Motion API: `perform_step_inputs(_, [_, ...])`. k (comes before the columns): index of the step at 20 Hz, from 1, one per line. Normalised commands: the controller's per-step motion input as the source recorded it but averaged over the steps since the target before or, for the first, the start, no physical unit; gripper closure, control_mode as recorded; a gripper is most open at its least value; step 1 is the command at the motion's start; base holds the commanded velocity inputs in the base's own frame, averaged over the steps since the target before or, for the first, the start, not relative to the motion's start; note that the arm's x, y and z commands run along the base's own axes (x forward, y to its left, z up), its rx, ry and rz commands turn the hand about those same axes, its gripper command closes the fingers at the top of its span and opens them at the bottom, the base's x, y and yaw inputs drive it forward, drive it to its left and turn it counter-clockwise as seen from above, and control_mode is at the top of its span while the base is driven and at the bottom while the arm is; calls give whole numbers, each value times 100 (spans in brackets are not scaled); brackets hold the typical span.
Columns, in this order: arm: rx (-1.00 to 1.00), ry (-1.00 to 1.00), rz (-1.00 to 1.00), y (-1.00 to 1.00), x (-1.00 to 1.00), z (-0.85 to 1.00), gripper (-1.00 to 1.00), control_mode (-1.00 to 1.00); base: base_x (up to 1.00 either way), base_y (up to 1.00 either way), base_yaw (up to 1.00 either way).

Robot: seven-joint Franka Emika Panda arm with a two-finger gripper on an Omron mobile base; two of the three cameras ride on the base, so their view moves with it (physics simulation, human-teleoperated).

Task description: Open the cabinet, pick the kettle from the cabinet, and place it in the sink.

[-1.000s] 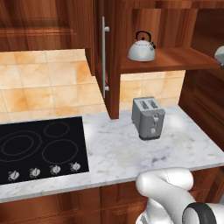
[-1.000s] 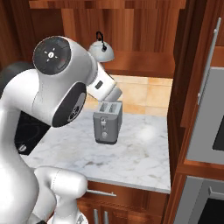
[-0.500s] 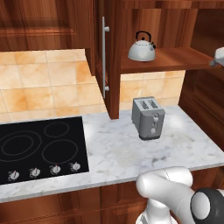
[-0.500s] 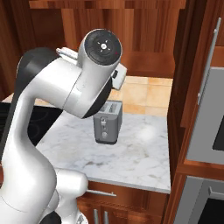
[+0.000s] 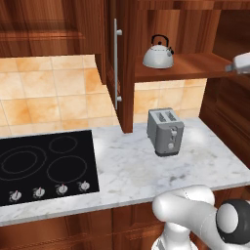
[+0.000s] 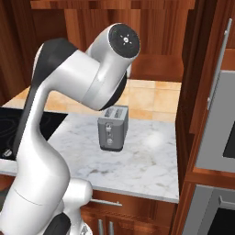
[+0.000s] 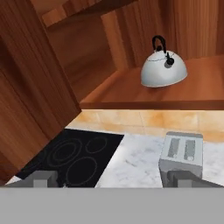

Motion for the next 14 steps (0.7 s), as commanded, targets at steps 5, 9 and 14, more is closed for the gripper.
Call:
perform_step_inputs(5, [-12,-20,6,18,24,0,-100,-100,0,0,0])
perform_step_inputs(9, [-13,-11,0,13,22,10,-100,-100,0,0,0])
perform_step_inputs(14, [-4,-4,3,15,20,12,-100,-100,0,0,0])
